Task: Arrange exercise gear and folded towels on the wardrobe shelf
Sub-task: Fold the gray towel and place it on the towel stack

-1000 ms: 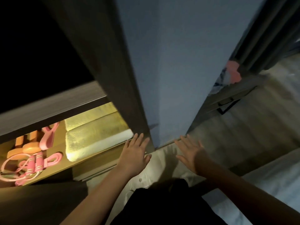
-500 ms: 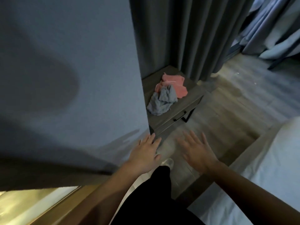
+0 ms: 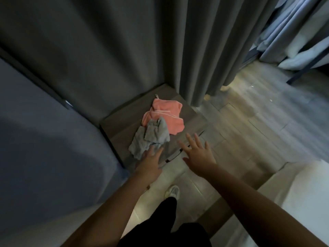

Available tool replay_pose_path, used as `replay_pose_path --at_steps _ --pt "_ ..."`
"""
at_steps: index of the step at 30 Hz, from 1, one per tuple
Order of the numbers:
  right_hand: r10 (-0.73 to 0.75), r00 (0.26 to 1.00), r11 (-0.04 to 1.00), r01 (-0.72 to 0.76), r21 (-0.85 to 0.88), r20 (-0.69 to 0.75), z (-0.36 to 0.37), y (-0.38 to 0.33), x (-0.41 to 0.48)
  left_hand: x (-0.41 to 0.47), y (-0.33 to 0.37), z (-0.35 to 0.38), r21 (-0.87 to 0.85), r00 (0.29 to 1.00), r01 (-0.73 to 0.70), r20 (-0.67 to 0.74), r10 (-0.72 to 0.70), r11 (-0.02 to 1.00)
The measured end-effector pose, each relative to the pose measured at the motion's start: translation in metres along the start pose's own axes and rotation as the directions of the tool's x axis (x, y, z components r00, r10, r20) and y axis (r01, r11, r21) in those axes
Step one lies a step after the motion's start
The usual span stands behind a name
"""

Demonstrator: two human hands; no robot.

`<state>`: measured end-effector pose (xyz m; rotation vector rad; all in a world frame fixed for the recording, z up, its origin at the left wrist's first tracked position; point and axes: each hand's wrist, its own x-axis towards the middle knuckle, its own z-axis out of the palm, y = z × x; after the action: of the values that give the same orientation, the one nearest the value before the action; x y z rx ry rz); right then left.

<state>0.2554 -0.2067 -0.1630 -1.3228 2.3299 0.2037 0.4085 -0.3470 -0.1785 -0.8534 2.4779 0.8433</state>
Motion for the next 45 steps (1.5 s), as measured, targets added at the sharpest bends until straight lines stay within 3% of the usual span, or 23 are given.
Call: replay_pose_path --at_steps 4,7,11,13,17,21,24,28,33,40,45 --pt "0.013 0.996 1.0 -0.013 0.001 0.092 -0.005 0.02 0.061 0.049 -0.004 0.006 -0.227 0.952 0.257 -0.11 -0.287 0.939" --pt "-0.023 0.991 1.0 0.021 0.013 0.131 -0.004 0.023 0.11 0.08 -0.011 0.015 -0.395 0.876 0.333 -0.206 -0.436 0.856" --pt "-0.089 0.977 0.996 0.089 0.007 0.193 0.004 0.027 0.174 0.123 -0.025 0.029 -0.618 0.692 0.482 -0.166 -0.703 0.62" --pt "-0.102 0.976 0.993 0.11 -0.032 0.191 0.012 0.032 0.205 0.147 -0.027 0.034 -0.621 0.615 0.518 -0.209 -0.761 0.589" --pt "-0.177 0.971 0.977 0.193 -0.089 0.163 0.034 0.038 0.257 0.195 -0.036 0.051 -0.758 0.576 0.462 -0.139 -0.805 0.461" --pt "-0.293 0.948 0.953 0.301 -0.045 0.126 0.05 0.046 0.291 0.21 -0.052 0.071 -0.589 0.472 0.584 -0.313 -0.824 0.558" --pt "-0.363 0.931 0.93 0.36 0.076 0.03 0.053 0.049 0.299 0.208 -0.062 0.077 -0.488 0.502 0.582 -0.414 -0.759 0.651" --pt "-0.397 0.918 0.905 0.392 0.167 0.0 0.05 0.056 0.278 0.181 -0.052 0.07 -0.586 0.533 0.499 -0.373 -0.759 0.638" --pt "-0.36 0.933 0.882 0.349 0.316 -0.025 0.021 0.062 0.205 0.113 -0.012 0.054 -0.539 0.622 0.475 -0.355 -0.698 0.696" --pt "-0.514 0.857 0.82 0.505 0.269 -0.042 -0.038 0.068 0.091 -0.02 0.043 0.046 -0.507 0.653 0.396 -0.431 -0.623 0.766" --pt "-0.621 0.784 0.768 0.614 0.182 -0.019 -0.056 0.039 0.037 -0.102 0.059 0.055 -0.537 0.589 0.407 -0.465 -0.661 0.739"
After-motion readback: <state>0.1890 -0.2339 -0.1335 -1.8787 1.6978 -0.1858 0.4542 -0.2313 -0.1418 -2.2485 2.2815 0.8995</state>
